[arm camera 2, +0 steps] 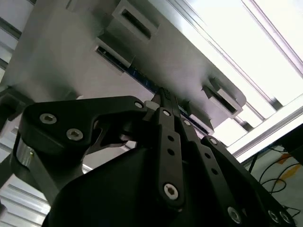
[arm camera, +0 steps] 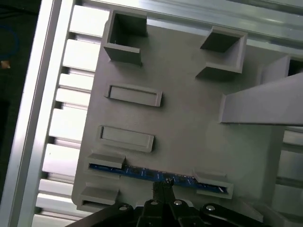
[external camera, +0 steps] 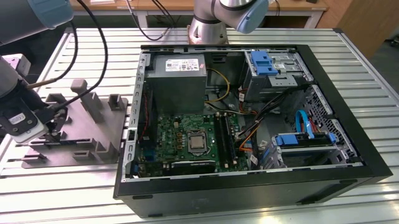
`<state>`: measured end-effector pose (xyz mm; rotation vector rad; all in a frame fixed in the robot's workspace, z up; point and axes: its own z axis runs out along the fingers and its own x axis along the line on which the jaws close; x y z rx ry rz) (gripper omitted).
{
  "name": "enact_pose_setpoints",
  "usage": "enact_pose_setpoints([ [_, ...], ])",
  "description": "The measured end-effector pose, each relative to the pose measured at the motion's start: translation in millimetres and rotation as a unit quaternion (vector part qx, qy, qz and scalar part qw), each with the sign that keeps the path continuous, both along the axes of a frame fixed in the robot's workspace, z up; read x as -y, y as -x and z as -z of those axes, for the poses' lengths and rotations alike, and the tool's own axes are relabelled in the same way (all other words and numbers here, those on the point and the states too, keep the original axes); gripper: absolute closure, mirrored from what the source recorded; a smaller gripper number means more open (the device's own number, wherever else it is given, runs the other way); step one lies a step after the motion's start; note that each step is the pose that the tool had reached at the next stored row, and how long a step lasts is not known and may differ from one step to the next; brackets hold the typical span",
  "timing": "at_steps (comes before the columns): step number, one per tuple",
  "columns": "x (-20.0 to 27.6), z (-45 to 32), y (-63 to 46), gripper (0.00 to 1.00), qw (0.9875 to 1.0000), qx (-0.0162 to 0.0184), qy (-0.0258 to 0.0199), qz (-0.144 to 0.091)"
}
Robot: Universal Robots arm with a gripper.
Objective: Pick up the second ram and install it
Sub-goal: 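Pick up the second ram and move it above second insertion slot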
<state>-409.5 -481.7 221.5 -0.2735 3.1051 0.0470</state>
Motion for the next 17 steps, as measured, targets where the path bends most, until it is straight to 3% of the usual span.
enact_pose_setpoints([
  [8, 0.0, 0.2, 0.0, 0.89, 0.9984, 0.0000, 0.0000, -0.056],
  [13, 0.0, 0.3, 0.0, 0.89, 0.9961, 0.0000, 0.0000, -0.089],
  [17, 0.0, 0.4, 0.0, 0.89, 0.9933, 0.0000, 0.0000, -0.115],
])
